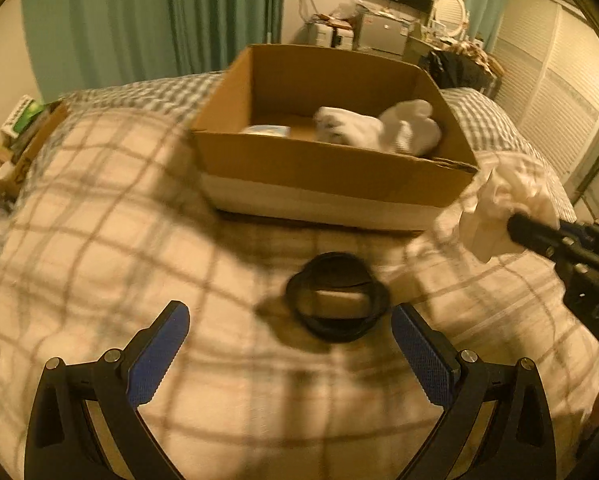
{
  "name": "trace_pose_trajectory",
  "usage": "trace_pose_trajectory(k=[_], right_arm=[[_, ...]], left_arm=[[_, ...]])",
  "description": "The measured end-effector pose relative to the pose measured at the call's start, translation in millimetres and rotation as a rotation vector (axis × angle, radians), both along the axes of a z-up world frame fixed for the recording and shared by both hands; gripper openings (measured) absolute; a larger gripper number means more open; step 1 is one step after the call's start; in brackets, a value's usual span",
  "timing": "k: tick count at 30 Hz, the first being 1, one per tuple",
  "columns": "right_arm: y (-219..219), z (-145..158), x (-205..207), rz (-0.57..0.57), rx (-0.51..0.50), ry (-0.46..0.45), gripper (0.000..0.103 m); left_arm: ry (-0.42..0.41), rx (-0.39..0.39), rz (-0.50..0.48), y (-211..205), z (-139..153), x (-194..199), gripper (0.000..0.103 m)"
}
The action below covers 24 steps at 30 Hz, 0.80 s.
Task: Organize objects
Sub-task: 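Grasp the black round ring with the left tool while the right tool grasps the white scrunchie, then carry the black ring and scrunchie into the box and open both tools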
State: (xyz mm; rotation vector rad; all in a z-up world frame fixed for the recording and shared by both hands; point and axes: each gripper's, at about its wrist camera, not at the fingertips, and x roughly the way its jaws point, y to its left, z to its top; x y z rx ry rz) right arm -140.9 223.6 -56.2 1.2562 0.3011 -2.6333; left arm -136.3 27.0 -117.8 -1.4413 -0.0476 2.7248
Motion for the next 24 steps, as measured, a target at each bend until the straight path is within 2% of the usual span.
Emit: trace_pose_trajectory(k=[6, 13, 15, 17, 19, 24], right_arm=[[7, -6, -10, -0.016, -0.031, -0.011, 0.017], [6, -22, -15, 0.004, -0.077, -0.045, 0.017], [6, -24, -15, 0.008, -0.085, -0.049, 0.017], [6, -23, -14, 0.009, -0.087, -0.048, 0.017], [6, -22, -12, 0.006, -0.083, -0.042, 0.017], [5, -11, -3, -0.001, -0.065, -0.021, 0.017]], left_arm=[[-0.045, -0.024, -0.051, 25, -20, -17, 0.103], [-0.104, -0.031, -0.038, 30, -40, -33, 0.103], [-0.114, -0.011, -0.043, 30, -41, -36, 0.098], [-0.124, -0.007, -0.059, 31, -42, -36, 0.077], [-0.123, -0.018, -0.066, 33, -40, -33, 0.077], [-0.092, 0.025, -0.069, 28, -22, -18, 0.077]])
